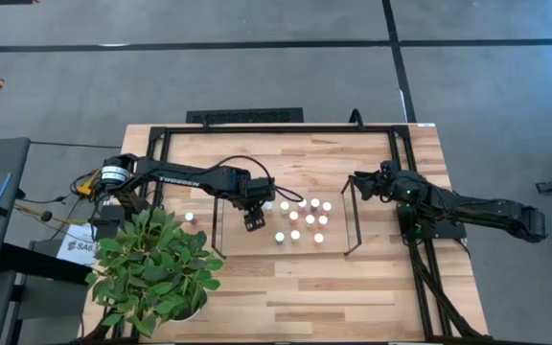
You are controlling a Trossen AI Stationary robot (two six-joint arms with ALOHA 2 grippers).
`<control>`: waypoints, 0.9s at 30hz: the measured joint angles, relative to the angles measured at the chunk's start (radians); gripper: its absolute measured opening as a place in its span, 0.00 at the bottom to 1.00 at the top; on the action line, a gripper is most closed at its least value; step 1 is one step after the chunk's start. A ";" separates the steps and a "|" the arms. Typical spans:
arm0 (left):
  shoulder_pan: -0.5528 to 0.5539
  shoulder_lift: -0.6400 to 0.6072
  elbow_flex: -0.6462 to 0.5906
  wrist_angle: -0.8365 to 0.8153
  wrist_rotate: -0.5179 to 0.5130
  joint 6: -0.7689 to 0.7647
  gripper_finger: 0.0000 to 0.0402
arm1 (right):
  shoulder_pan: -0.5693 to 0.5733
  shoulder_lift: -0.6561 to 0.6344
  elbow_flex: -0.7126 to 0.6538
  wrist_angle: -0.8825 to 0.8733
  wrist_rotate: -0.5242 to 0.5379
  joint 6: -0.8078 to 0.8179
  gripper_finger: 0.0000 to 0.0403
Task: Pick and place medicine bottles onto shelf by color
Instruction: Put the orange pill bottle on the shelf, then put the blue pill bottle on the shelf
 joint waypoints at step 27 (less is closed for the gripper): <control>0.110 -0.003 0.303 -0.202 -0.226 -0.069 0.87 | 0.000 0.000 0.000 0.000 0.000 0.000 0.62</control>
